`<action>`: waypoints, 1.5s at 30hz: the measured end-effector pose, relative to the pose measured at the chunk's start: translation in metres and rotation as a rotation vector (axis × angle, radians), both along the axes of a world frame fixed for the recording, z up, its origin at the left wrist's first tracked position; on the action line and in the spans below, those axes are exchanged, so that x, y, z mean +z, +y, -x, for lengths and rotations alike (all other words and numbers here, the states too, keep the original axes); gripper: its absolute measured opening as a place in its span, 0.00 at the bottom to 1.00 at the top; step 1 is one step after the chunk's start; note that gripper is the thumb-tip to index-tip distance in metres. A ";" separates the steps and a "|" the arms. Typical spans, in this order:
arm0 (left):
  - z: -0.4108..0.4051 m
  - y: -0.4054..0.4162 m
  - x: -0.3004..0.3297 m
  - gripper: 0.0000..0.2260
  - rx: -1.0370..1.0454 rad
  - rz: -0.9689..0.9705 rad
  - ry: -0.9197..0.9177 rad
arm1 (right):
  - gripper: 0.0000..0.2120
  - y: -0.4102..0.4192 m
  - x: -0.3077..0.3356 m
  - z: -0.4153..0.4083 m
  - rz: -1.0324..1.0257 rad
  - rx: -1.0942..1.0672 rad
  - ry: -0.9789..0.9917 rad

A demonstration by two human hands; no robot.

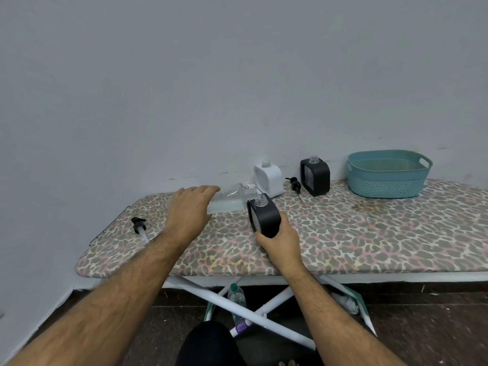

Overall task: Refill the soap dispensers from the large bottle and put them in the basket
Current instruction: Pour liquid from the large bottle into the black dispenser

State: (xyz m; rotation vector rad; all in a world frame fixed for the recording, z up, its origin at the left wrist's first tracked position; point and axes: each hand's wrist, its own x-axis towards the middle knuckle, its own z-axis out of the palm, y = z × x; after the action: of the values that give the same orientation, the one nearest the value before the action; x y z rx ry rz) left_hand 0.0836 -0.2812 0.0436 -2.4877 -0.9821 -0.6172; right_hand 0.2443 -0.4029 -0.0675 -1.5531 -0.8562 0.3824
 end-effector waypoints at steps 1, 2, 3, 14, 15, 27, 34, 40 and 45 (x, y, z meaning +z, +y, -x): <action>0.000 0.000 0.000 0.30 -0.001 -0.001 0.000 | 0.25 0.000 0.000 0.000 0.001 0.000 0.001; 0.000 0.000 0.000 0.30 -0.001 -0.001 0.001 | 0.25 0.000 -0.001 0.000 0.002 0.001 0.000; 0.000 0.000 0.000 0.30 -0.002 -0.001 0.001 | 0.26 0.001 -0.001 0.000 0.000 0.001 -0.002; 0.000 0.001 0.000 0.30 -0.010 -0.003 -0.002 | 0.25 0.002 -0.004 -0.002 -0.016 0.000 -0.007; 0.000 0.001 0.000 0.30 -0.009 -0.004 -0.002 | 0.25 0.003 -0.004 -0.002 -0.018 -0.001 -0.008; 0.000 0.003 0.000 0.29 -0.011 -0.011 -0.005 | 0.26 0.003 -0.005 -0.002 -0.012 -0.008 -0.032; 0.000 0.001 0.002 0.29 -0.006 0.004 -0.001 | 0.24 0.004 -0.006 -0.003 -0.011 -0.011 -0.032; 0.000 0.001 0.001 0.30 -0.004 0.015 0.004 | 0.24 0.006 -0.009 -0.004 -0.011 -0.016 -0.038; 0.001 0.002 0.000 0.29 -0.015 0.001 -0.006 | 0.24 0.008 -0.011 -0.004 -0.011 -0.015 -0.032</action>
State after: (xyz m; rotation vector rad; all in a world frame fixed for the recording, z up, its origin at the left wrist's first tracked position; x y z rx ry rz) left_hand 0.0831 -0.2789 0.0433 -2.4980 -0.9666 -0.6293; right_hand 0.2486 -0.3953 -0.0787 -1.5588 -0.8689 0.3426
